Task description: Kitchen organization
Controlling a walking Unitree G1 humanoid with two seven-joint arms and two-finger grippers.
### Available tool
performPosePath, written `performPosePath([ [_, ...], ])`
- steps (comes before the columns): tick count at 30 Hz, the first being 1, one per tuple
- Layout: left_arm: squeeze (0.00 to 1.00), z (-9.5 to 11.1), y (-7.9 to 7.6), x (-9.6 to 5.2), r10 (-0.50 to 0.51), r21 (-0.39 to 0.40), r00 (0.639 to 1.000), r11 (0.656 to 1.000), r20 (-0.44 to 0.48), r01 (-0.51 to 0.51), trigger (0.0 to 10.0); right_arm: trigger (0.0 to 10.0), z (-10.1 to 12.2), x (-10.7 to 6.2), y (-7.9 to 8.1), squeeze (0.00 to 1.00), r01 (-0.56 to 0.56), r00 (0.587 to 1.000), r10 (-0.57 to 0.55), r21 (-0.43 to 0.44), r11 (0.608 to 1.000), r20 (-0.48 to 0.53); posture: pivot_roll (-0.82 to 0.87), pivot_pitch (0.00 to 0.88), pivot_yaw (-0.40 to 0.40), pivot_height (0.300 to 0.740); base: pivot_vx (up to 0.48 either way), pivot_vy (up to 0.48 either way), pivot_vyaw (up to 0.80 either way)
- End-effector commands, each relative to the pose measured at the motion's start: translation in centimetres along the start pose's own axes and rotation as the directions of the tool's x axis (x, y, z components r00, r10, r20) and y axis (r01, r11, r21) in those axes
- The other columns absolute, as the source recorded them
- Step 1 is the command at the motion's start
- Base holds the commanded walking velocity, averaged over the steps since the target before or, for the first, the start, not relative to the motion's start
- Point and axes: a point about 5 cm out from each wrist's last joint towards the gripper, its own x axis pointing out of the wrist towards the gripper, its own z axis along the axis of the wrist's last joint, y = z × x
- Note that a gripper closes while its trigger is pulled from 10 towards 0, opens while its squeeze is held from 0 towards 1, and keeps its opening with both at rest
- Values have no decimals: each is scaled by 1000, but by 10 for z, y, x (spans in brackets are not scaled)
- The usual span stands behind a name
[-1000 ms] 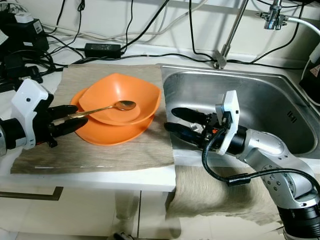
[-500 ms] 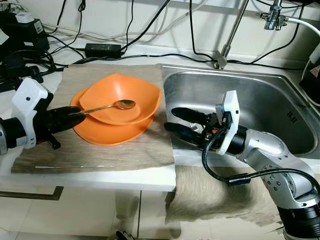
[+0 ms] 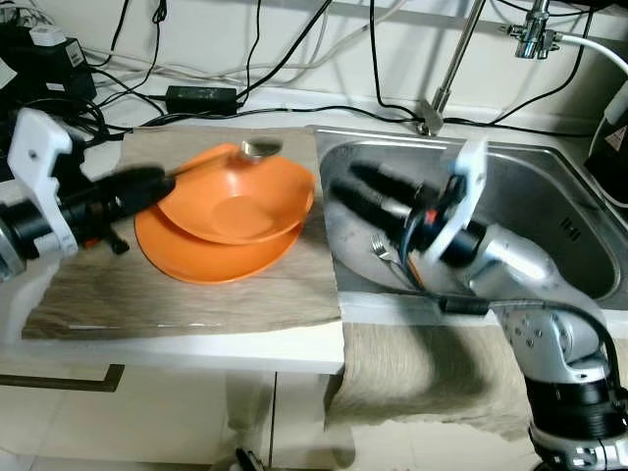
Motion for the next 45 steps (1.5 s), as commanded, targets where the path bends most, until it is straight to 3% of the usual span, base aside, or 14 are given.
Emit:
performPosePath([
  [1, 0, 8, -6, 6, -22, 10, 999, 1000, 43, 22, 0, 10000, 1, 1, -3, 0, 32, 999, -33, 59, 998, 14, 15, 0, -65, 740, 0, 0, 0],
  [2, 0, 13, -11, 17, -26, 20, 996, 999, 85, 25, 0, 10000, 1, 5, 2, 855, 6, 999, -13, 154, 988, 46, 16, 0, -67, 740, 0, 0, 0],
  [3, 0, 14, -15, 24, -28, 30, 995, 999, 100, 25, 0, 10000, 0, 7, 5, 1000, -9, 998, -4, 208, 978, 59, 16, 0, -67, 740, 0, 0, 0],
  [6, 0, 14, -26, 39, -56, 45, 991, 998, 125, 51, 0, 10000, -5, 13, 9, 1000, -12, 998, -8, 284, 959, 66, 12, 0, -66, 740, 0, 0, 0],
  [10, 0, 18, -48, 64, -106, 31, 973, 994, 206, 102, 0, 10000, -11, 24, 12, 1000, 6, 993, -60, 471, 882, 101, 8, 0, -64, 740, 0, 0, 0],
  [15, 0, 20, -68, 73, -190, 1, 952, 981, 240, 196, 0, 10000, 0, 30, 12, 1000, -48, 981, -74, 592, 804, 180, 5, 0, -65, 740, 0, 0, 0],
  [17, 0, 20, -71, 74, -202, -2, 949, 978, 244, 209, 0, 10000, 1, 31, 11, 1000, -51, 979, -81, 608, 792, 188, 5, 0, -65, 740, 0, 0, 0],
  [18, 0, 21, -76, 75, -220, -10, 940, 973, 262, 231, 0, 10000, 3, 32, 10, 204, -45, 978, -94, 622, 781, 187, 5, 0, -65, 740, 0, 0, 0],
  [19, 0, 22, -77, 75, -226, -14, 936, 971, 270, 238, 0, 10000, 3, 33, 9, 204, -39, 978, -99, 625, 780, 184, 5, 0, -67, 740, 0, 0, 0],
  [20, 0, 23, -79, 75, -232, -20, 931, 969, 281, 248, 0, 10000, 2, 34, 8, 0, -27, 979, -105, 628, 778, 173, 6, 0, -67, 740, 0, 0, 0],
  [25, 0, 25, -84, 73, -262, -25, 918, 959, 297, 282, 0, 9882, 1, 34, 6, 0, -8, 981, -119, 647, 763, 152, 7, 0, -70, 740, 0, 0, 0],
  [27, 0, 25, -86, 72, -275, -30, 914, 954, 297, 297, 0, 2706, 1, 34, 6, 0, -8, 981, -120, 654, 757, 151, 6, 0, -71, 740, 0, 0, 0],
  [28, 0, 25, -88, 72, -292, -32, 909, 949, 298, 315, 0, 0, 1, 34, 6, 0, -3, 982, -120, 654, 756, 145, 6, 0, -71, 740, 0, 0, 0],
  [45, 0, 24, -96, 72, -342, -32, 893, 930, 292, 367, 0, 0, 0, 37, 10, 0, -31, 986, -82, 648, 761, 143, 9, 0, -72, 740, 0, 0, 0],
])
